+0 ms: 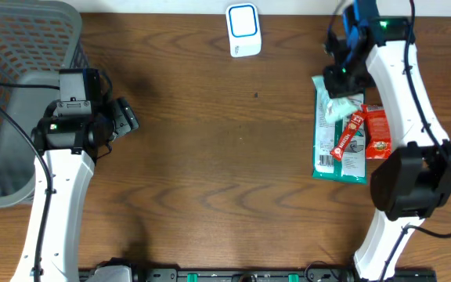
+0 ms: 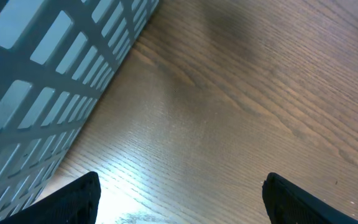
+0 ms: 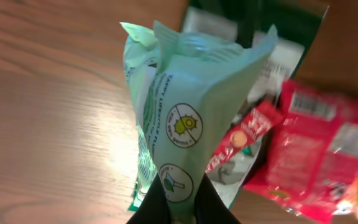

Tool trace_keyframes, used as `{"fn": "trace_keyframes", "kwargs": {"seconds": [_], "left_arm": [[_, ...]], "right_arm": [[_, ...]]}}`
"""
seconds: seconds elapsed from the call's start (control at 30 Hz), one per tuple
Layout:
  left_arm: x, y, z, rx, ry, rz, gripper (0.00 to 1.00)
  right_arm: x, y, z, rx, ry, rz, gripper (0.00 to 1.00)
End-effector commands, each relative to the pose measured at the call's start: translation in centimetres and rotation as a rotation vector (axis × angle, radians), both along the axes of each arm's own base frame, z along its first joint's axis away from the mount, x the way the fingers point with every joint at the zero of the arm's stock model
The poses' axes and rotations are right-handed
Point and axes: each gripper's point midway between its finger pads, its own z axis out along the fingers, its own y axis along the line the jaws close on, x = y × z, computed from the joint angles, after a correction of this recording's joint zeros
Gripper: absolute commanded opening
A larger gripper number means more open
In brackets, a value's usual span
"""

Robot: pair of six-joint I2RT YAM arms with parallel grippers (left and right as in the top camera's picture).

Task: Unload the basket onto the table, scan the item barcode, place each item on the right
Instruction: 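Carry the wipes pack right and lay it on the gloves pack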

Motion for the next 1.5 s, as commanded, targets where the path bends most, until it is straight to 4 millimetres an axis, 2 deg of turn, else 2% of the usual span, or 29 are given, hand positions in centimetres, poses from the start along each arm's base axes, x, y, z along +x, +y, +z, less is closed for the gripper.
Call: {"fn": "trace_keyframes", "kwargs": {"seconds": [0.0,0.17,0.2,0.27,0.37,0.4,0.57,0.77,1.47], "left_arm": [[0.3,0.3,0.9,0.008,-0.025,0.009,0.84],[0.3,0.3,0.9,0.008,-0.025,0.009,0.84],[0.3,0.3,0.9,0.008,-0.025,0.009,0.84],[0.3,0.3,0.9,0.008,-0.025,0.009,0.84],[0.3,0.3,0.9,0.008,-0.025,0.009,0.84],[0.3,0.3,0.9,0.008,-0.025,0.009,0.85],[0.3,0.3,0.9,0.008,-0.025,0.009,0.85],[0.3,0.3,0.9,0.008,-0.025,0.009,0.85],[0.3,0.3,0.9,0.008,-0.025,0.009,0.85]], "right_arm": [[-0.7,-1.6,-2.6,0.034,0.043,-0.091,0.01],[-1.5,-3.3,-6.1,0.033,0.070,-0.131,0.01],[-1.7,-3.4,-6.5,0.033,0.074,-0.136,0.13],[-1.9,-3.7,-7.3,0.032,0.078,-0.141,0.63],[-2.0,-3.9,-7.4,0.025,0.079,-0.136,0.95],[-1.9,-4.0,-7.2,0.018,0.075,-0.136,0.99],[-1.1,-4.3,-5.7,0.004,0.045,-0.138,0.99],[-0.2,-5.8,-5.6,-0.081,0.001,-0.147,0.99],[-0.2,-5.8,-5.6,-0.080,0.001,-0.146,0.99]]}}
